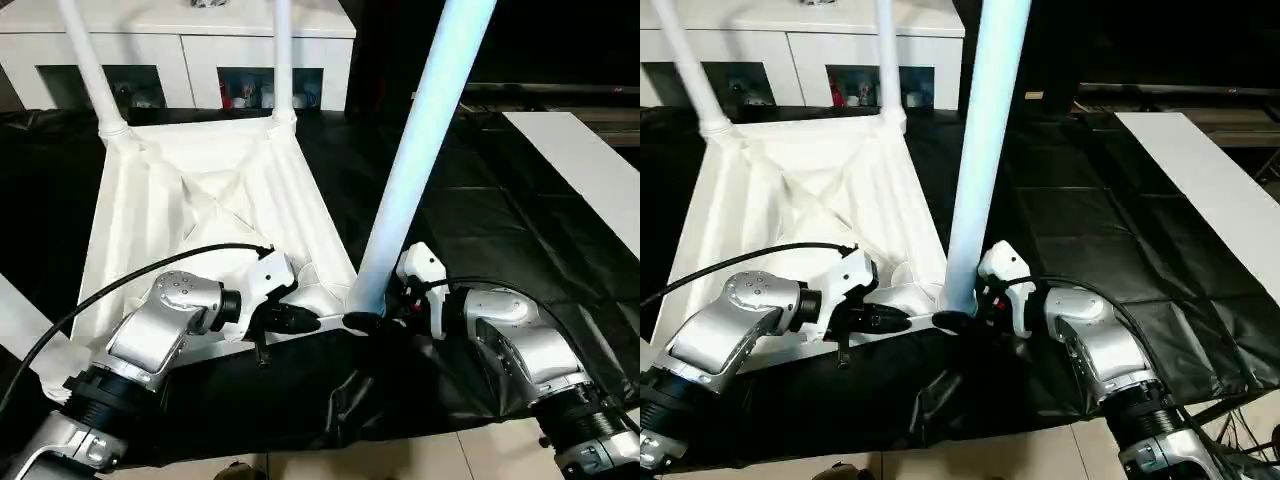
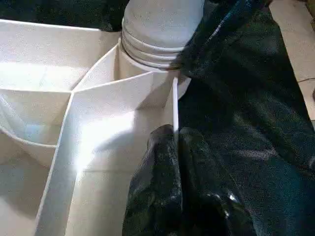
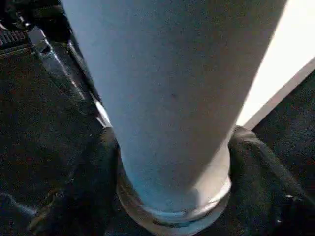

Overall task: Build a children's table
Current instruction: Rotate leg to tighten

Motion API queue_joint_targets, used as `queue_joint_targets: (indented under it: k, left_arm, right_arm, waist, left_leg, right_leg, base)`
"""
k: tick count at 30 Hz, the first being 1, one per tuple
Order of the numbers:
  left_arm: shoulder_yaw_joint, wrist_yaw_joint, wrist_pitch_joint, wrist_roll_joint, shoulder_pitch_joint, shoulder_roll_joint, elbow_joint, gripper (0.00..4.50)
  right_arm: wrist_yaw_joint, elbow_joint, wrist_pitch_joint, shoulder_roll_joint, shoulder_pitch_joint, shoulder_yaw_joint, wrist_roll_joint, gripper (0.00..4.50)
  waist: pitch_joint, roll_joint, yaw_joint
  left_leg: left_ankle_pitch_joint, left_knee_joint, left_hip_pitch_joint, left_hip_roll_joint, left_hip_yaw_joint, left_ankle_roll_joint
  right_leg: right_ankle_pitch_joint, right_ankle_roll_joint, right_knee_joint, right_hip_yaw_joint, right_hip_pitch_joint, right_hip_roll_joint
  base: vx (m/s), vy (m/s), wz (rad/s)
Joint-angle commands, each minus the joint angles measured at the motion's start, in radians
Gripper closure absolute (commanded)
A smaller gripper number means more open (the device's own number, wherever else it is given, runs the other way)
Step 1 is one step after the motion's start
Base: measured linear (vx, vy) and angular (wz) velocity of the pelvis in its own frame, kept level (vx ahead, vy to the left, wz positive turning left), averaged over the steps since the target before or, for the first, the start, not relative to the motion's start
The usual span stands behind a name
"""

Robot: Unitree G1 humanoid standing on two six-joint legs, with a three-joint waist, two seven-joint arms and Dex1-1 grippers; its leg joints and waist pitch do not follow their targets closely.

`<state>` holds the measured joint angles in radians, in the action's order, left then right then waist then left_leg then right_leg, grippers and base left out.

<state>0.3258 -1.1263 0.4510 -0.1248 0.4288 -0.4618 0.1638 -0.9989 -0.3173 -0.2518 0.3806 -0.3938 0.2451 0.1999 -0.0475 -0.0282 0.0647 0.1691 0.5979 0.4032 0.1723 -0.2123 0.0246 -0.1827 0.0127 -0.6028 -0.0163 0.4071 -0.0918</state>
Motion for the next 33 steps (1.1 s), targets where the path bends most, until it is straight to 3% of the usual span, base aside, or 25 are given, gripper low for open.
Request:
queue_joint_targets:
  k: [1,9,12,14,19,23,26,29,31,33]
  left_arm:
    - [-0.002,-0.029,-0.023,-0.035,0.021,0.009,-0.052,4.50]
    - [-0.001,-0.009,-0.019,-0.020,0.014,0.006,-0.045,4.50]
    - [-0.012,0.119,-0.013,0.027,0.031,0.067,0.026,4.50]
    - [-0.024,0.240,-0.014,0.063,0.053,0.131,0.102,4.50]
    - [-0.052,0.444,-0.003,0.103,0.111,0.242,0.238,4.50]
    - [-0.068,0.592,-0.027,0.151,0.168,0.311,0.339,4.50]
    - [-0.072,0.643,-0.049,0.176,0.196,0.332,0.388,4.50]
    - [-0.066,0.634,-0.067,0.179,0.217,0.333,0.412,4.50]
    - [-0.052,0.603,-0.071,0.180,0.204,0.313,0.393,4.50]
    - [-0.041,0.569,-0.102,0.184,0.191,0.295,0.379,4.50]
  right_arm:
    - [-0.003,-0.022,-0.007,0.001,-0.006,-0.001,-0.007,1.54]
    - [0.091,-0.096,0.028,-0.031,-0.021,-0.008,-0.055,1.76]
    - [0.287,-0.187,0.025,-0.110,-0.043,-0.049,-0.088,1.77]
    - [0.424,-0.231,0.008,-0.175,-0.055,-0.076,-0.098,1.78]
    - [0.655,-0.337,-0.027,-0.293,-0.109,-0.120,-0.107,1.78]
    - [0.834,-0.458,-0.017,-0.369,-0.191,-0.146,-0.127,1.78]
    - [0.903,-0.505,0.004,-0.405,-0.226,-0.173,-0.130,1.78]
    - [0.828,-0.493,0.075,-0.439,-0.235,-0.165,-0.116,1.78]
    - [0.780,-0.453,0.094,-0.422,-0.222,-0.139,-0.130,1.22]
    - [0.765,-0.436,0.104,-0.405,-0.217,-0.131,-0.135,1.06]
  waist:
    - [0.062,0.001,-0.002]
    - [0.060,0.000,-0.007]
    - [0.055,0.001,-0.016]
    - [0.056,-0.001,-0.021]
    - [0.055,-0.001,-0.033]
    - [0.052,0.002,-0.040]
    - [0.055,0.002,-0.039]
    - [0.058,0.003,-0.036]
    - [0.060,0.003,-0.032]
    - [0.061,0.004,-0.031]
  left_leg:
    - [0.244,-0.080,-0.038,0.055,0.029,-0.011]
    - [0.262,-0.080,-0.038,0.054,0.029,-0.002]
    - [0.301,-0.085,-0.037,0.053,0.031,0.025]
    - [0.355,-0.085,-0.043,0.052,0.035,0.056]
    - [0.408,-0.086,-0.043,0.049,0.039,0.068]
    - [0.493,-0.084,-0.057,0.046,0.047,0.087]
    - [0.492,-0.090,-0.053,0.047,0.048,0.084]
    - [0.473,-0.093,-0.049,0.048,0.046,0.074]
    - [0.439,-0.094,-0.046,0.050,0.044,0.065]
    - [0.385,-0.093,-0.038,0.049,0.040,0.046]
  right_leg:
    - [-0.159,-0.215,0.059,0.023,-0.031,-0.043]
    - [-0.192,-0.214,0.061,0.024,-0.028,-0.043]
    - [-0.256,-0.203,0.067,0.025,-0.022,-0.042]
    - [-0.339,-0.177,0.074,0.025,-0.018,-0.045]
    - [-0.400,-0.147,0.084,0.025,-0.011,-0.045]
    - [-0.525,-0.106,0.101,0.020,0.003,-0.047]
    - [-0.467,-0.095,0.099,0.017,-0.002,-0.042]
    - [-0.406,-0.107,0.094,0.018,-0.006,-0.044]
    - [-0.346,-0.120,0.089,0.020,-0.010,-0.043]
    - [-0.280,-0.139,0.083,0.021,-0.017,-0.043]
  base:
    - [0.000,0.000,0.00]
    - [0.000,0.000,0.00]
    - [0.000,0.000,0.00]
    - [0.000,0.000,0.00]
    - [0.000,0.000,0.00]
    - [0.000,0.000,0.00]
    - [0.000,0.000,0.00]
    - [0.000,0.000,0.00]
    - [0.000,0.000,0.00]
    - [0.000,0.000,0.00]
